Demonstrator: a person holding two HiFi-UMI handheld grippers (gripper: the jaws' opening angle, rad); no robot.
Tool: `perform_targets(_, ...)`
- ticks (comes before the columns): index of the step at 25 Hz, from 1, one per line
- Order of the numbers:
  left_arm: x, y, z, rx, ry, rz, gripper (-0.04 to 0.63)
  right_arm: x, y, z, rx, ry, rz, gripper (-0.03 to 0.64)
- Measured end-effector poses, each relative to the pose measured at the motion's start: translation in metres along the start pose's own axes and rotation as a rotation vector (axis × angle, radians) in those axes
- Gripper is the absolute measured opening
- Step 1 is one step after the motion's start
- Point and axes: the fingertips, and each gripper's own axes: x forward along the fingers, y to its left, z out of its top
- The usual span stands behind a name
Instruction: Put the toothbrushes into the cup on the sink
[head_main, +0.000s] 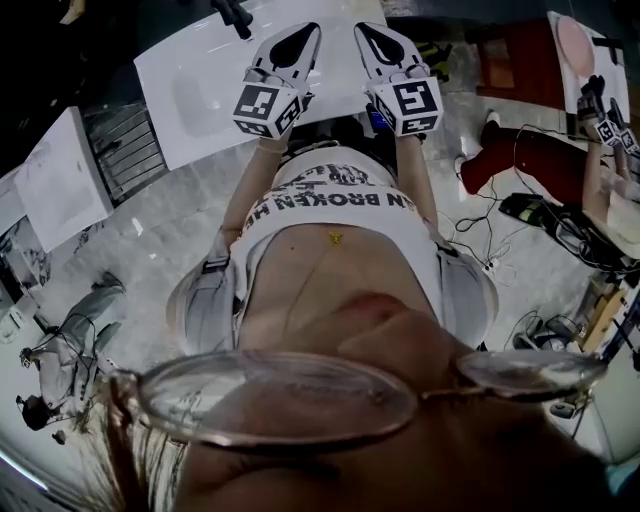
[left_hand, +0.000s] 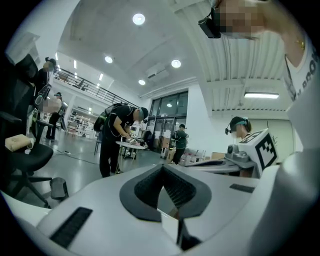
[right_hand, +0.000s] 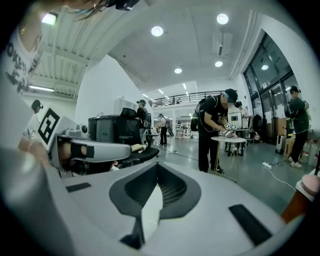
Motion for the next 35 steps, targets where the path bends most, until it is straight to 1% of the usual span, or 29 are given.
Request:
perform_targets(6, -0.008, -0.003, 0.013, 0.04, -0.017, 0.023, 0.014, 0.003, 0.008, 0.019, -0.024, -0.032, 0.026, 0.026)
perform_targets(13, -0.012, -0.002, 0.02, 0.038, -0.03, 0.03, 0.014, 0.007, 0.017, 0.028, -0.039, -0.053, 0.054, 0.025)
perform_targets(19, -0.013, -0.003, 0.02, 0.037, -0.025, 0.03, 0.014, 0.006, 0.02, 0.027, -0.049, -0.038, 0.066, 0.025)
perform_targets(23, -0.017, 0.001, 0.019, 0.039, -0.026, 0.031, 0.014, 0.007, 0.024, 0.026, -0.058, -0.032, 0.058, 0.025)
perform_targets(28, -0.008, -0.002, 0.013, 0.047, -0.01, 0.027, 0.014, 0.006, 0.016, 0.02, -0.054, -0.022, 0.057, 0.025)
perform_targets(35, -0.007, -0.011, 0.02, 0.049, -0.007, 0.013, 0.014, -0.002, 0.014, 0.028, -0.066, -0.013, 0.05, 0.025)
